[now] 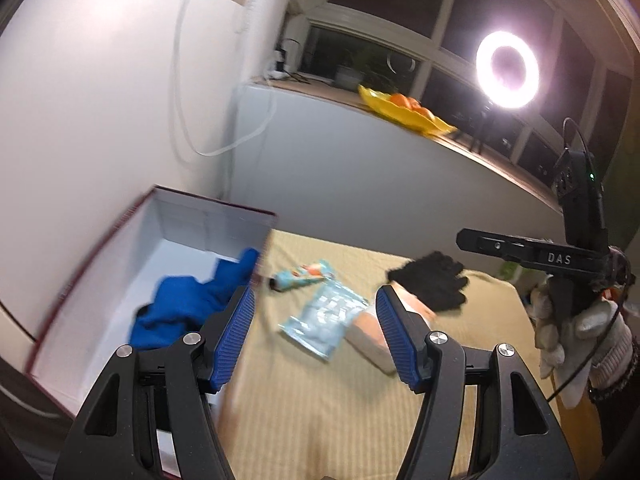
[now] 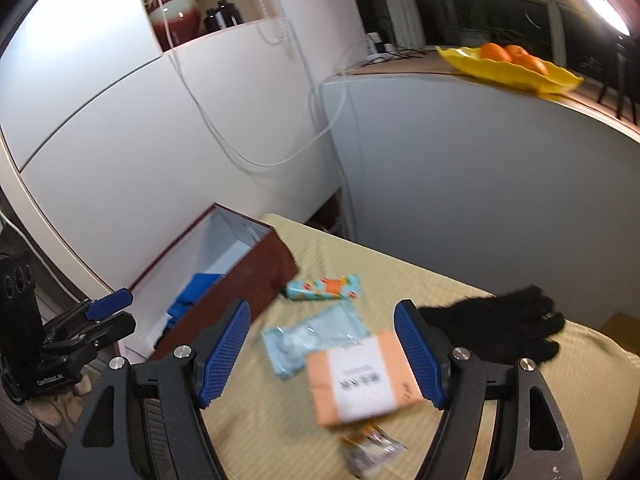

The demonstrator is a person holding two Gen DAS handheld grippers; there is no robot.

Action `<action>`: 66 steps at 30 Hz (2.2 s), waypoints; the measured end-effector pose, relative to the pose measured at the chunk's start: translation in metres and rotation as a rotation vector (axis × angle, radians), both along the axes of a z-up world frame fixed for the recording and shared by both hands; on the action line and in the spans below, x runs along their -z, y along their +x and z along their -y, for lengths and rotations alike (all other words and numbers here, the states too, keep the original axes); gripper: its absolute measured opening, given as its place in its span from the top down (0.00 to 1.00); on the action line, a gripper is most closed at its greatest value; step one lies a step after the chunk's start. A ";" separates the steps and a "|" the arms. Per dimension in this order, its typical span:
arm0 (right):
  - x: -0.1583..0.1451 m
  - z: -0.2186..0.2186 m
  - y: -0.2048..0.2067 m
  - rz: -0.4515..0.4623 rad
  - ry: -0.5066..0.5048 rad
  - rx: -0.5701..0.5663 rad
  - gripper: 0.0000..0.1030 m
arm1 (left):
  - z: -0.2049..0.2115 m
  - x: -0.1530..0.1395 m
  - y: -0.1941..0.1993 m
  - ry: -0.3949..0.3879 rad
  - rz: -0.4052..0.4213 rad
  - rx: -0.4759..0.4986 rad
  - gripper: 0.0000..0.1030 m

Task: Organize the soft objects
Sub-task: 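Move the left gripper back to the pink-and-white tissue pack, then grasp the tissue pack with the left gripper and lift it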

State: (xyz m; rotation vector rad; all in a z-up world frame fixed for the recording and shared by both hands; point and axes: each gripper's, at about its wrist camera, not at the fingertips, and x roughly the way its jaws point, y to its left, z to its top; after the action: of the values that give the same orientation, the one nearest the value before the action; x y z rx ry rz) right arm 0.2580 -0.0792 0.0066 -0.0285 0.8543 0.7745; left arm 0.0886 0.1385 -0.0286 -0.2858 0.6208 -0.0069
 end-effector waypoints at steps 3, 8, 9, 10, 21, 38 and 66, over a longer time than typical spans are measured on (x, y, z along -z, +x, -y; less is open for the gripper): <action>0.004 0.015 -0.001 -0.008 -0.011 0.005 0.31 | 0.015 0.006 0.004 -0.013 -0.016 0.030 0.39; 0.012 0.027 -0.001 -0.023 -0.065 -0.010 0.31 | 0.035 0.022 0.008 -0.049 -0.057 0.062 0.39; 0.015 0.027 0.000 -0.030 -0.075 -0.008 0.31 | 0.039 0.026 0.009 -0.054 -0.067 0.067 0.39; 0.019 0.028 0.002 -0.048 -0.083 -0.009 0.31 | 0.043 0.031 0.011 -0.059 -0.081 0.076 0.39; 0.066 0.022 0.026 -0.204 -0.129 -0.051 0.31 | 0.071 0.077 0.038 -0.136 -0.218 0.118 0.39; 0.120 0.009 0.066 -0.328 -0.164 -0.044 0.31 | 0.091 0.114 0.082 -0.170 -0.330 0.123 0.42; 0.104 0.008 0.036 -0.286 -0.196 -0.054 0.54 | 0.102 0.098 0.074 -0.159 -0.275 0.157 0.62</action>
State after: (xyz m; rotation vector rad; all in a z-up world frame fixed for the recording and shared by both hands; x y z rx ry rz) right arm 0.2943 -0.0868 -0.0971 -0.1175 1.2035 0.7537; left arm 0.1629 0.0362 -0.1270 -0.3951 0.9174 -0.1712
